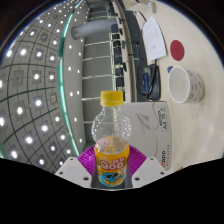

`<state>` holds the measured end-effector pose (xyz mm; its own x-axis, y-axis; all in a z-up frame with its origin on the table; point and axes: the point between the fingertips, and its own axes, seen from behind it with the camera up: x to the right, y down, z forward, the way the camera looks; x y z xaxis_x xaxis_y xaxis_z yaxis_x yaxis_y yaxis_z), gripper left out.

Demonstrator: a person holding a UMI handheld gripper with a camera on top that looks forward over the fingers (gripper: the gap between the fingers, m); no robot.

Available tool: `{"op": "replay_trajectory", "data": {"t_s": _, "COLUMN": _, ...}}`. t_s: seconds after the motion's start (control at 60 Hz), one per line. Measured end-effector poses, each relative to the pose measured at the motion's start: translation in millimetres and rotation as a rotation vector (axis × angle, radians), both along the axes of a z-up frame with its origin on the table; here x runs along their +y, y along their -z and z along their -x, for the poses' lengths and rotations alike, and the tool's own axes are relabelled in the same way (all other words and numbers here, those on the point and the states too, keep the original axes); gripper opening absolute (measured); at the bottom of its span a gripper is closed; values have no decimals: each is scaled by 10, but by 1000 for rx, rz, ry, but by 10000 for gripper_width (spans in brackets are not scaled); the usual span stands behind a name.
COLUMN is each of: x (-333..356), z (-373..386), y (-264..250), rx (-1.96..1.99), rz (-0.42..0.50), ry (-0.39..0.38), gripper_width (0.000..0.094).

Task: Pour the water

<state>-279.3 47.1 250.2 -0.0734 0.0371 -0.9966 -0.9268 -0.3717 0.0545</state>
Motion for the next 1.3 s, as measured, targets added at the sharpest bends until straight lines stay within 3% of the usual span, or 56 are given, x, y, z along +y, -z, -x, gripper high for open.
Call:
{"op": "replay_trajectory", "data": {"t_s": 0.333, "x": 579, "z": -308, "y": 699, "rx": 536, "rz": 193, "ry": 39, "gripper_width": 398}}
{"op": "replay_trajectory", "data": {"t_s": 0.55, "x": 548, "z": -185, "y": 740, "rx": 462, "rz": 220, "ry": -24, "gripper_width": 398}}
{"op": "replay_trajectory", "data": {"t_s": 0.667, "x": 503, "z": -164, "y": 608, "rx": 232, "rz": 178, "ry": -72, "gripper_width": 399}}
{"op": "replay_trajectory", "data": {"t_s": 0.783, "x": 510, "z": -345, "y": 347, "rx": -102, "rz": 64, "ry": -90, "gripper_width": 401}}
{"op": "replay_trajectory", "data": {"t_s": 1.033, "x": 811, "z": -1370, "y": -154, "rx": -896, "rz": -199, "ry": 30, "gripper_width": 402}}
{"op": "replay_trajectory", "data": {"t_s": 1.15, "x": 1036, "z": -1932, "y": 9, "rx": -1217, "rz": -232, "ry": 81, "gripper_width": 401}}
{"op": "replay_trajectory", "data": {"t_s": 1.3, "x": 1330, "z": -2509, "y": 673, "rx": -1515, "rz": -186, "ry": 68, "gripper_width": 399}}
